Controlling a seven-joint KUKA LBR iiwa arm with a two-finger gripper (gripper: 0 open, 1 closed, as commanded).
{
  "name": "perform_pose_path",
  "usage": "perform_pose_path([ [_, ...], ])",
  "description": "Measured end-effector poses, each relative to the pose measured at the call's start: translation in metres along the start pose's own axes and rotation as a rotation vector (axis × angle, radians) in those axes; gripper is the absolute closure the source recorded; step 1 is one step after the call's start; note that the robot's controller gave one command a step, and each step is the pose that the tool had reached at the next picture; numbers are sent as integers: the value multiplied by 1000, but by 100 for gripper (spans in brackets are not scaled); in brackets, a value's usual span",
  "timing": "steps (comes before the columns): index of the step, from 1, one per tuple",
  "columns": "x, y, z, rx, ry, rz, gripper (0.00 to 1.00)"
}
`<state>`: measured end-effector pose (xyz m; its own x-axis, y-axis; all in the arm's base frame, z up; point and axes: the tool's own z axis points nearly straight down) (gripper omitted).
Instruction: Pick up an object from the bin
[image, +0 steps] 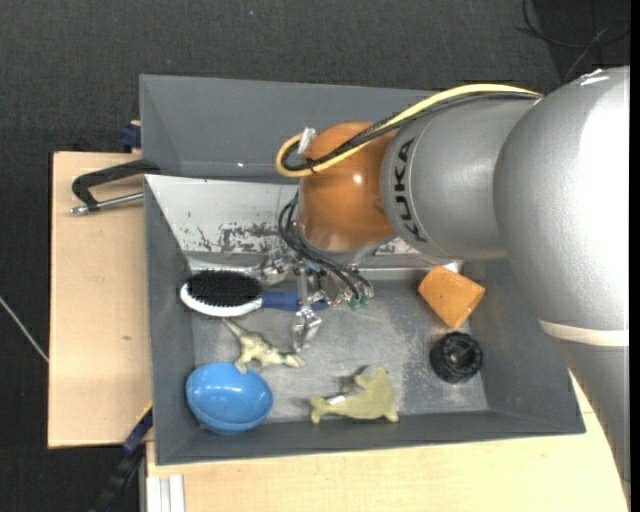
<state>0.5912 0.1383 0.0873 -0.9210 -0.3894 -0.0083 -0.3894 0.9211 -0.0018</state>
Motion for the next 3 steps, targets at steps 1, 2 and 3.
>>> perform_pose_path([
  [1, 11, -40, 13, -7, -5, -202, 0],
  [2, 10, -42, 12, -1, -9, -199, 100],
  [3, 6, -41, -39, 0, -4, -198, 100],
])
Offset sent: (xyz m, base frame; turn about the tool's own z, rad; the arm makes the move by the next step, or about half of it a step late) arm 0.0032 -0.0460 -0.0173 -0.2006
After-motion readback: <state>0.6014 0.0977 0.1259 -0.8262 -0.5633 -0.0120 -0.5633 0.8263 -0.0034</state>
